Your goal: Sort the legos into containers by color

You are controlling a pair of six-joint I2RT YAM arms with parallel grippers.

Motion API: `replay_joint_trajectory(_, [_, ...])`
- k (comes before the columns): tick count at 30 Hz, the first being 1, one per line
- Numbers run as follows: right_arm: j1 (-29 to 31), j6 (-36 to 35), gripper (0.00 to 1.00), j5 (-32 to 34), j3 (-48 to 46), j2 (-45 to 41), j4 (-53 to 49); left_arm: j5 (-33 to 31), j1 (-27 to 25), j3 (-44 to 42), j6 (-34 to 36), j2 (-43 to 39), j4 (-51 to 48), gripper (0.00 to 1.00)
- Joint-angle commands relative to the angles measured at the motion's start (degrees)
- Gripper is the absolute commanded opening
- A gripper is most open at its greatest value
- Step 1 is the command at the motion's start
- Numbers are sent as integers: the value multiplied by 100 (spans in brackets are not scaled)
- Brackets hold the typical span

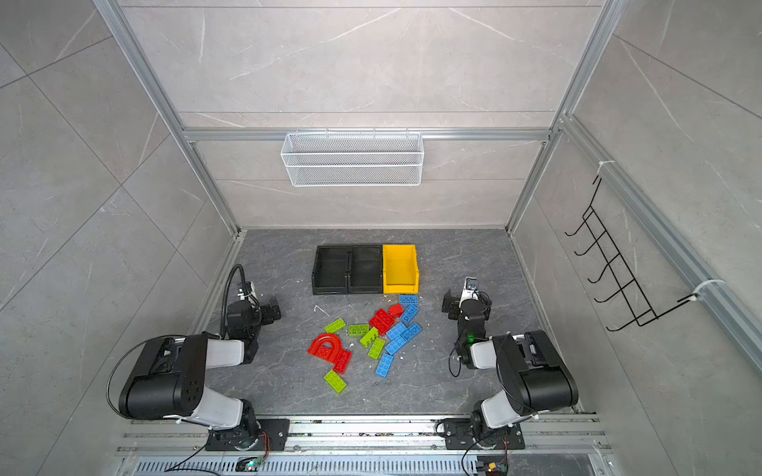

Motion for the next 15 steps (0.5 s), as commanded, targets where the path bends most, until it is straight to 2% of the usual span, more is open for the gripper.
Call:
replay_joint_trajectory(1, [-18, -19, 99, -42, 120, 17, 13, 32, -6, 132, 148, -50, 205, 100])
replay_joint_trajectory(15, [-140, 77, 100, -227, 164, -3, -128, 37, -7, 124, 142, -59, 204, 100])
